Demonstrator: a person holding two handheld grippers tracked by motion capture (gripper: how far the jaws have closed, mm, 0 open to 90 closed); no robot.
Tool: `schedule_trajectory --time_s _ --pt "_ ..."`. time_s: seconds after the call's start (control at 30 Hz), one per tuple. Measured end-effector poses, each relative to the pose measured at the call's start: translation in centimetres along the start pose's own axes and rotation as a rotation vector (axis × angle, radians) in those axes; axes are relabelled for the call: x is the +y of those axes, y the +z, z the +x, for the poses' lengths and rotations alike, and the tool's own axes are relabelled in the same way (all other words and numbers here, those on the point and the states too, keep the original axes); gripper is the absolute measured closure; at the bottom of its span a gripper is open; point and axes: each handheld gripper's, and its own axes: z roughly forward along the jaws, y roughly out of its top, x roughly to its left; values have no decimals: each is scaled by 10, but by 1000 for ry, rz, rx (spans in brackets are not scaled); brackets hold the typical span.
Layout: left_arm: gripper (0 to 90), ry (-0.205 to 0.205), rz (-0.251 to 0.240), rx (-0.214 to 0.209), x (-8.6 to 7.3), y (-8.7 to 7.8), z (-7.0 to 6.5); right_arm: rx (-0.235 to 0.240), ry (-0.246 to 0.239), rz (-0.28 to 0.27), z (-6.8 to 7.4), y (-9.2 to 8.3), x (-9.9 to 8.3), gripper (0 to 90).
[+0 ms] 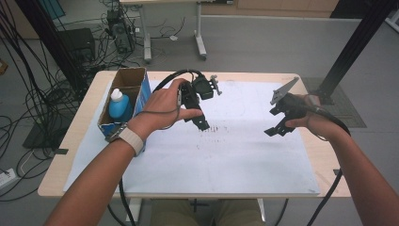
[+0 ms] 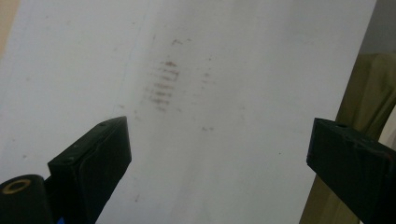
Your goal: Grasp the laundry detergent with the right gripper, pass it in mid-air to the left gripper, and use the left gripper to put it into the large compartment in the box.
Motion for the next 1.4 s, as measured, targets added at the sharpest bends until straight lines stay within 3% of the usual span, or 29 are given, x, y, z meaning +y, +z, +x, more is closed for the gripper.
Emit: schedule_trajectory --time_s 0.3,0.63,1.1,1.4 --pt "79 15 19 -11 3 12 -5 -1 1 -6 -1 0 1 112" --pt "80 0 5 -21 -2 14 -3 -1 -1 -3 -1 2 3 111" --pt "80 -18 0 0 -7 11 0 -2 1 -2 1 3 2 109" --pt "80 -12 11 -1 -5 14 -1 -3 3 -5 2 2 0 108"
